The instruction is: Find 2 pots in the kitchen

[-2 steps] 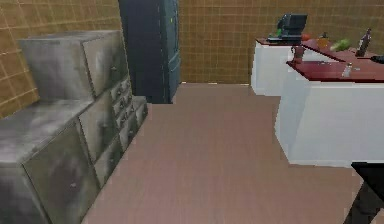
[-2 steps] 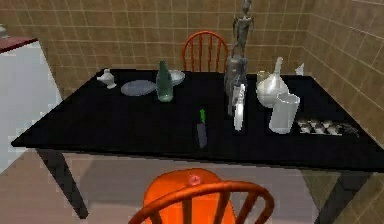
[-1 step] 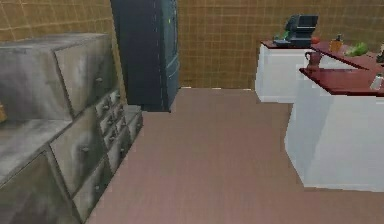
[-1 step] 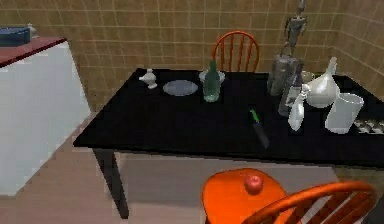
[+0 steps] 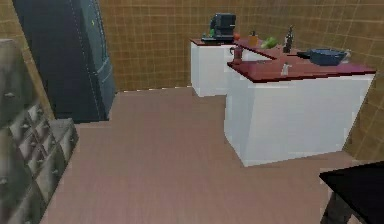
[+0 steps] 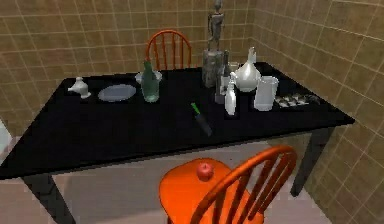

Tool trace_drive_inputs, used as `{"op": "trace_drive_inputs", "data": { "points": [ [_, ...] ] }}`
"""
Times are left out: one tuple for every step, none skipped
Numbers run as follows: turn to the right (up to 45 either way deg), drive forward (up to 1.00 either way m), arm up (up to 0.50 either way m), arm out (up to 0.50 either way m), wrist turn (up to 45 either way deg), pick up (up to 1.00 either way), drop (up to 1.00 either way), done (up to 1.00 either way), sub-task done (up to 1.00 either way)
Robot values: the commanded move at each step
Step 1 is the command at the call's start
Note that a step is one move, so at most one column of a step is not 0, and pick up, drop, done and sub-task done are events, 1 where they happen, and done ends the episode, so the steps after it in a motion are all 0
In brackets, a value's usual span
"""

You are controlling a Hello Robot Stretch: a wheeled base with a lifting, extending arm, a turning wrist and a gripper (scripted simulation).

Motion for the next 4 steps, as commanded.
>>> {"op": "trace_drive_inputs", "data": {
  "points": [
    [0.0, 1.0, 0.0, 0.0, 0.0, 0.0, 0.0, 0.0, 0.0],
    [9.0, 0.0, 0.0, 0.0, 0.0, 0.0, 0.0, 0.0, 0.0],
    [0.0, 0.3, 0.0, 0.0, 0.0, 0.0, 0.0, 0.0, 0.0],
    [15.0, 0.0, 0.0, 0.0, 0.0, 0.0, 0.0, 0.0, 0.0]
  ]
}}
